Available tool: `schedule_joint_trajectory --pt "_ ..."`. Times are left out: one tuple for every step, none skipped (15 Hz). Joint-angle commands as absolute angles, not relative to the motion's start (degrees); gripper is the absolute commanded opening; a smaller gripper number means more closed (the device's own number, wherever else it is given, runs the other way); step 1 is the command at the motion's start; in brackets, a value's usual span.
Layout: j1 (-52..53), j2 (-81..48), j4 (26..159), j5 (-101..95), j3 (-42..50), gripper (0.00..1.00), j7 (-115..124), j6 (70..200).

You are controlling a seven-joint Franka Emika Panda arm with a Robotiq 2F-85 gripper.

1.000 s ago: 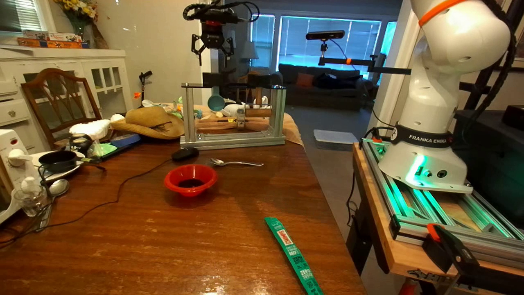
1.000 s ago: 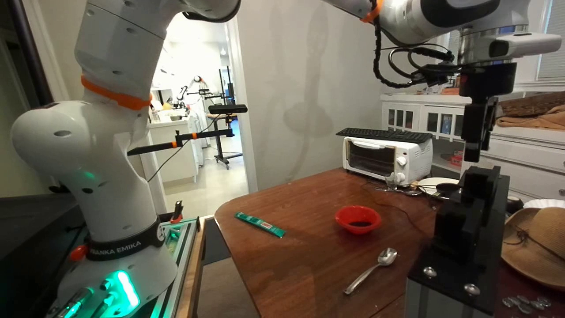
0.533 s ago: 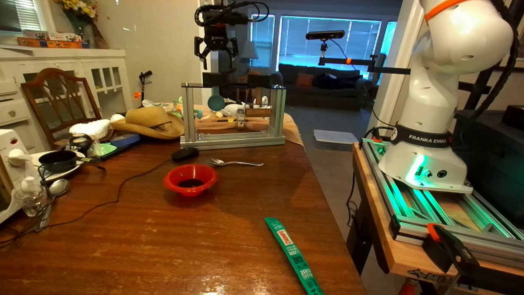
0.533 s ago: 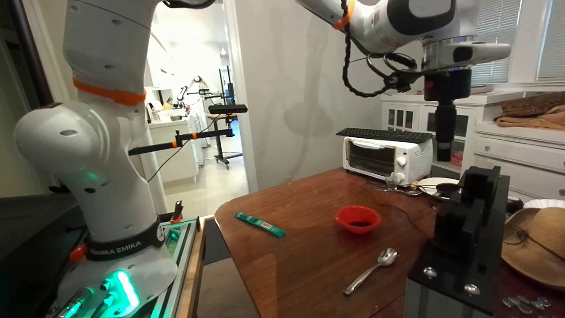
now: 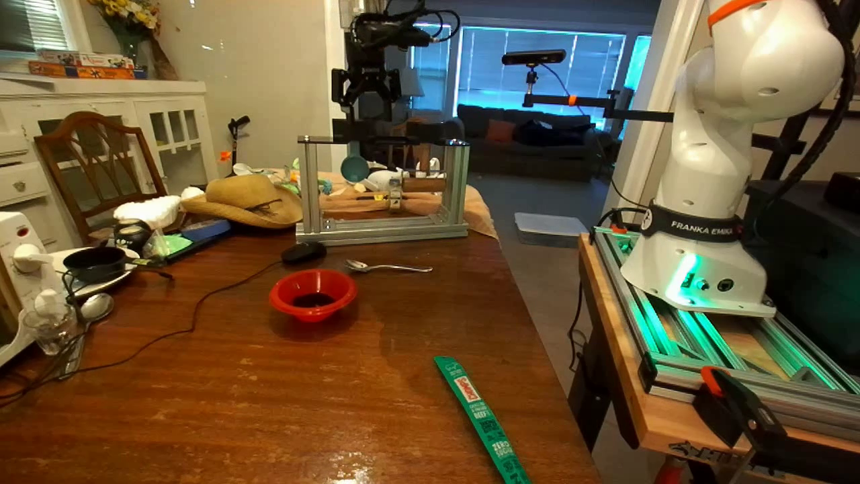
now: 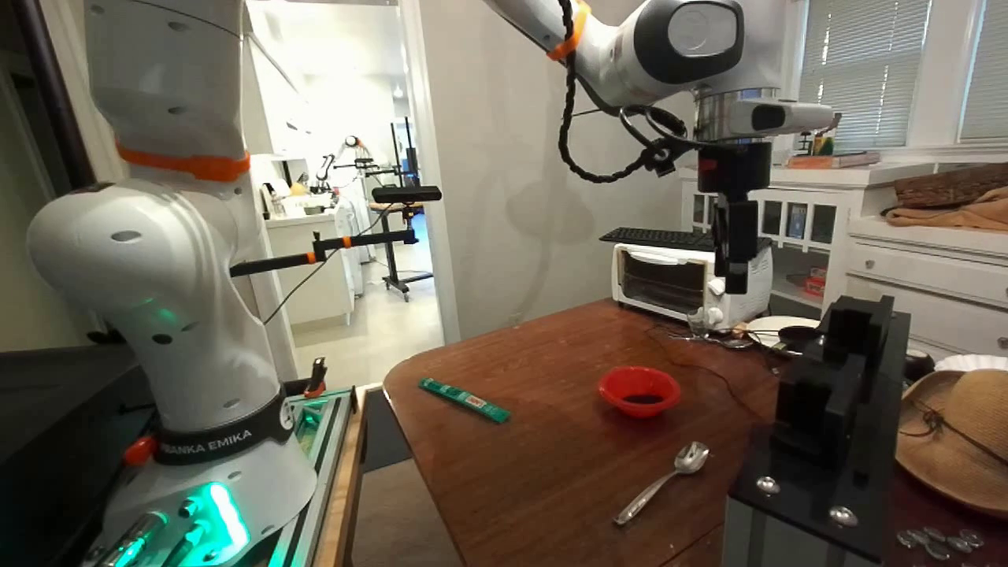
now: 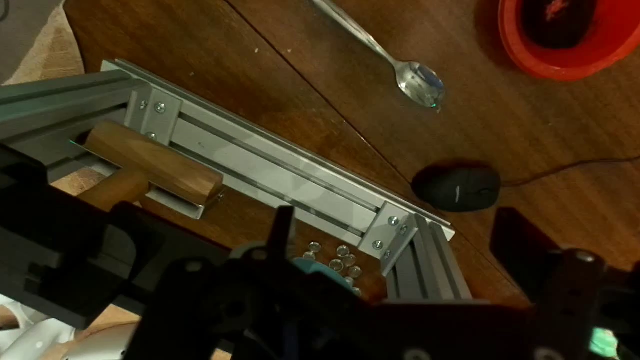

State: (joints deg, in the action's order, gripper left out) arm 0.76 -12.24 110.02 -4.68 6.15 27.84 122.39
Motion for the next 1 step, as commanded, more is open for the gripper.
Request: schedule_joint_trajectory --pt "0.4 -12.3 109.7 -4.7 5.8 1.0 27.9 122.2"
